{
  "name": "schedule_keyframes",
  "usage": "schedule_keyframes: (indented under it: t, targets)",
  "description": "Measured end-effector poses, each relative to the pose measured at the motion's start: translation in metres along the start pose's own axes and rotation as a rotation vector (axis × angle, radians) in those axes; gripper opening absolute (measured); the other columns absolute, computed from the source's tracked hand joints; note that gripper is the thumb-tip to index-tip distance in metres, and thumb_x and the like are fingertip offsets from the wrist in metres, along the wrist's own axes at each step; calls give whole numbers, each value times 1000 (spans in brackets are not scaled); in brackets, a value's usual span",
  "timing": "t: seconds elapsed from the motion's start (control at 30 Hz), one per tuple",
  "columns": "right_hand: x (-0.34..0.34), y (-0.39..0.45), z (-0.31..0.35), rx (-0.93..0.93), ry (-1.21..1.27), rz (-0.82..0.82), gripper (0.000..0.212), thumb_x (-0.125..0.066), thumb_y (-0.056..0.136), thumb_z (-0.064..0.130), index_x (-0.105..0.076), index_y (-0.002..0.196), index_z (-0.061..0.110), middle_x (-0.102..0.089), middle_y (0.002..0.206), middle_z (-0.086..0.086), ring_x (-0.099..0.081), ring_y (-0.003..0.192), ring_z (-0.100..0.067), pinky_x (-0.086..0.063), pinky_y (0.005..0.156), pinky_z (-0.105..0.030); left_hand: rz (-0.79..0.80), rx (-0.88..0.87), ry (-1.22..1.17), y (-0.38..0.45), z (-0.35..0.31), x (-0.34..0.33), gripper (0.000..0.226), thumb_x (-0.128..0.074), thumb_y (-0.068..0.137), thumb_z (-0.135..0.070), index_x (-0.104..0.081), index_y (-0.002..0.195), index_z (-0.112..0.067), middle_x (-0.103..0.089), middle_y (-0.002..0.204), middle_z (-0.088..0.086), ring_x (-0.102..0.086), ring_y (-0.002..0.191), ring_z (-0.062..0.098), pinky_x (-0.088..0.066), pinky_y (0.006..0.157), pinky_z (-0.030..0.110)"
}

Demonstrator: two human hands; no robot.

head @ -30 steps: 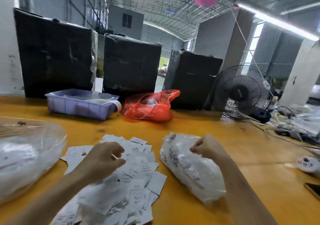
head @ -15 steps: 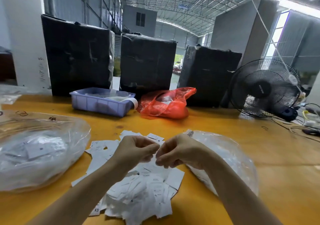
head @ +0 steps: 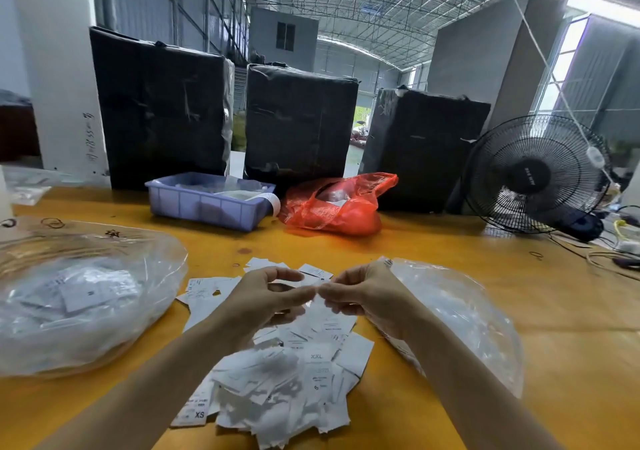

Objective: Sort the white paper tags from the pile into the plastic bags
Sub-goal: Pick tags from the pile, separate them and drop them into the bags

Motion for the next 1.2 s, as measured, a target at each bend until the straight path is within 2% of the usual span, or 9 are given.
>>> schedule_keyframes:
  t: [0.13, 0.3, 0.47, 0.6, 0.7, 0.83, 0.93, 1.07, 1.2]
  targets:
    - [-14, -3, 2, 22, -59, 112, 15, -75, 76, 18, -68, 65, 10, -65, 59, -1, -58, 55, -9, -46, 57, -19, 160, -21, 108, -5, -3, -11, 62, -83, 51, -30, -63, 108, -15, -74, 84, 1, -70, 77, 11, -51, 67, 22]
    - [-3, 6, -5, 12, 19, -96, 21, -63, 89, 24, -67, 81, 5, -70, 71, -7, -67, 62, -14, -56, 61, -26, 13, -26, 200, -1, -2, 4, 16, -84, 64, -13, -75, 78, -13, -64, 65, 1, -58, 58, 9, -48, 54, 15]
    - [5, 16, -33, 20, -828, -216, 25, -47, 96, 7, -61, 116, 0, -64, 115, -14, -60, 106, -25, -45, 88, -31, -123, -8, 84, 3, 2, 26, 6, -77, 73, -1, -71, 73, -2, -64, 59, 6, -57, 49, 10, -48, 50, 17]
    - [-6, 21, -48, -53, -943, -229, 40, -58, 92, 34, -59, 115, 1, -61, 116, -14, -54, 108, -27, -43, 87, -32, -156, 10, 54, 4, 4, 27, 11, -77, 70, 4, -68, 77, 1, -69, 74, 17, -64, 54, 13, -53, 53, 18]
    - [-9, 21, -53, -93, -906, -262, 56, -70, 80, 47, -57, 114, 4, -63, 106, -9, -57, 100, -25, -47, 86, -35, -156, 25, 53, 4, 6, 26, 21, -76, 71, 6, -66, 87, -3, -72, 80, 16, -63, 56, 14, -53, 54, 19]
    - [-4, 18, -54, -103, -650, -311, 49, -77, 77, 25, -57, 117, 3, -56, 91, -2, -54, 86, -16, -47, 75, -31, -145, 25, 80, 5, 9, 25, 17, -77, 72, 3, -69, 83, -8, -72, 74, 9, -61, 58, 12, -52, 57, 20]
    - [-6, 16, -50, -71, -662, -317, 31, -72, 81, 28, -61, 84, -1, -54, 73, -13, -52, 67, -24, -44, 67, -41, -158, 11, 69, 5, 9, 23, 8, -79, 72, -11, -72, 74, -10, -71, 65, 3, -59, 51, 7, -51, 58, 21]
    - [-13, 18, -59, -146, -730, -305, 53, -72, 73, 55, -38, 62, 16, -36, 61, 0, -32, 54, -15, -25, 55, -32, -174, 8, 50, 0, 5, 21, 29, -77, 59, -37, -72, 71, -10, -73, 67, 2, -58, 51, 5, -50, 58, 20]
    - [-9, 18, -63, -184, -481, -349, 50, -85, 66, 34, -60, 102, 10, -64, 87, 4, -60, 72, -1, -43, 61, -19, -177, 12, 44, 0, 5, 21, 22, -78, 64, -29, -71, 70, -9, -73, 66, 2, -57, 51, 6, -50, 55, 18]
Point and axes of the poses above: each hand's wrist, its own y-axis towards the middle knuckle, its own x-axis out of the back of the hand, z = x × y, the point moved 7 cm from there along y, towards the middle knuckle
